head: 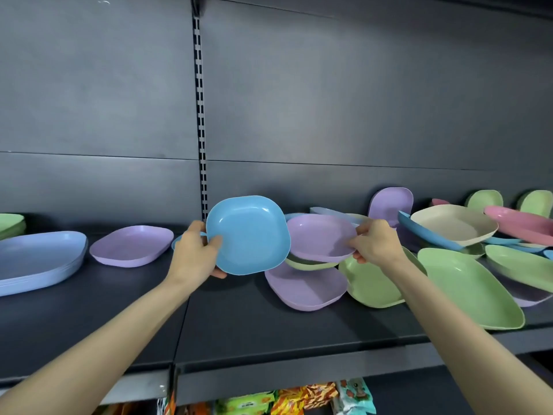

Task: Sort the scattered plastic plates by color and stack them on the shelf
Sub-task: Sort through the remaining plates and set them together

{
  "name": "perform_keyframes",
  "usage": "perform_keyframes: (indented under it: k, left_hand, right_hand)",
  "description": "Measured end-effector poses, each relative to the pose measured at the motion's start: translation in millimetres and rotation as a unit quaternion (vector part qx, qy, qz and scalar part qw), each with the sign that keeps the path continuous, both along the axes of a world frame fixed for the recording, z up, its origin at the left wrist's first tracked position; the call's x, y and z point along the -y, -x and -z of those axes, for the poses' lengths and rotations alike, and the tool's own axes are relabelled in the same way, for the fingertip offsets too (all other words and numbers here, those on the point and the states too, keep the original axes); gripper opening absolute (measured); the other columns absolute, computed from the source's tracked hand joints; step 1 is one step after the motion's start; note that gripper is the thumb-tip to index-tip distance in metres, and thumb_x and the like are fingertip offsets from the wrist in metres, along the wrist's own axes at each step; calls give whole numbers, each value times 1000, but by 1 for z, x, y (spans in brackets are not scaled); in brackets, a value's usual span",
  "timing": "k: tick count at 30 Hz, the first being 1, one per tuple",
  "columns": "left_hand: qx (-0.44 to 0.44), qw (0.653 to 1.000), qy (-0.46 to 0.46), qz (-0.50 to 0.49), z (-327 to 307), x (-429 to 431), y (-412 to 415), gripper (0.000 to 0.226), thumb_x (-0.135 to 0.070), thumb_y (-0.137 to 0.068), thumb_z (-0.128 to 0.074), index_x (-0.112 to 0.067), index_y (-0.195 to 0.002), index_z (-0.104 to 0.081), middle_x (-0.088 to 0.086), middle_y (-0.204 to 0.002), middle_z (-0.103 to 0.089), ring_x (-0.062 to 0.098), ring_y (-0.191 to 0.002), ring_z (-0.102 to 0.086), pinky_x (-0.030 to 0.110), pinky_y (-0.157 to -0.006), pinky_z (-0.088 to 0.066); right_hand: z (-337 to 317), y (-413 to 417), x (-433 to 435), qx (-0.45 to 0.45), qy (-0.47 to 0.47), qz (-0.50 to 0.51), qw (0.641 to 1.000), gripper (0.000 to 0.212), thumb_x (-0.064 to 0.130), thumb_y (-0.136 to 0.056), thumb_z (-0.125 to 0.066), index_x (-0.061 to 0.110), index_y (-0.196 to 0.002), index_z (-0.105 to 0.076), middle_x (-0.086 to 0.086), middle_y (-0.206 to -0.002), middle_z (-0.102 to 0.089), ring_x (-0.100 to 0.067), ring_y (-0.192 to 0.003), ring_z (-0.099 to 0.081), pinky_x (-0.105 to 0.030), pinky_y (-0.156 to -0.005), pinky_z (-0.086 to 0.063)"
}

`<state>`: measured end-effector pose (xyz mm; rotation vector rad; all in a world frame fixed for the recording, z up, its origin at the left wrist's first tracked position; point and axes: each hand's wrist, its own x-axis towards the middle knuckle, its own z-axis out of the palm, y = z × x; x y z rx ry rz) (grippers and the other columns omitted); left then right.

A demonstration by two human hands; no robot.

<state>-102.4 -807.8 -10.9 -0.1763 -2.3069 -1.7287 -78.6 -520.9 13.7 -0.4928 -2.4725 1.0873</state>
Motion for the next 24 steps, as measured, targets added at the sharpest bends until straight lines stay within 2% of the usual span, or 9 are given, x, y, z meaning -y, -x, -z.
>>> perform_keyframes:
  k: [2,5,8,11,14,18,20,22,24]
  left_hand:
    - [-6,1000,0,-4,-1,3,-1,5,-9,-93,-48,-9,-96,-44,8,-100,-60,30,-63,-67,33,-43,-55]
    - [-19,1000,-3,-20,-4,11,-3,7,-10,-95,-45,-8,-101,-42,6,-94,-58,28,-56,-63,24,-37,-48]
    - [-41,998,12,-53,-4,23,-4,7,-12,-96,-44,-6,-100,-41,10,-80,-59,24,-39,-51,22,-33,-40]
    - [-54,994,37,-91,-4,41,-5,10,-15,-96,-45,-8,-102,-43,9,-77,-57,23,-40,-47,20,-30,-35]
    - [-67,989,49,-121,-8,60,-3,12,-14,-95,-47,-6,-104,-44,7,-79,-56,23,-47,-48,15,-28,-33]
    - [-65,985,76,-143,-14,88,11,9,-12,-93,-47,-8,-101,-44,10,-80,-58,23,-47,-52,16,-29,-36]
    - [-66,984,79,-142,-15,102,21,9,-10,-92,-47,-9,-101,-44,10,-83,-60,22,-55,-55,20,-35,-39]
    - [-70,982,109,-136,-15,113,34,13,-10,-91,-47,-9,-104,-46,11,-87,-62,20,-58,-55,24,-43,-40]
    - [-68,981,135,-120,-16,121,48,13,-10,-91,-48,-9,-104,-46,8,-84,-60,15,-49,-55,21,-40,-40]
  right_hand:
    - [-2,-2,1,-13,8,-3,1000,18,-3,-75,-50,-12,-82,-64,-18,-57,-62,-22,-39,-52,-21,-45,-48]
    - [-5,-5,8,-23,9,-24,999,19,-2,-81,-44,-4,-92,-59,-17,-68,-64,-19,-36,-55,-18,-40,-42]
    - [-6,-3,21,-53,14,-54,997,15,-1,-88,-38,6,-100,-43,-14,-89,-55,-27,-57,-55,-22,-37,-39]
    - [-4,5,41,-77,8,-63,995,13,2,-91,-36,9,-101,-38,-6,-81,-48,-34,-79,-51,-38,-52,-50]
    - [-6,14,63,-94,-11,-67,993,13,4,-92,-36,5,-105,-40,-1,-72,-44,-34,-81,-49,-48,-71,-49]
    - [-12,32,92,-115,-38,-90,988,7,7,-94,-37,5,-100,-41,-11,-80,-52,-35,-79,-48,-43,-67,-45]
    - [-14,43,105,-120,-58,-88,987,10,12,-96,-37,3,-96,-42,-13,-81,-51,-36,-79,-47,-41,-65,-42]
    - [-16,54,117,-124,-66,-81,987,15,15,-96,-38,1,-96,-44,-14,-83,-52,-40,-81,-50,-49,-70,-48]
    - [-18,65,127,-121,-64,-62,989,18,16,-96,-39,-1,-97,-45,-17,-88,-55,-43,-84,-52,-53,-72,-50]
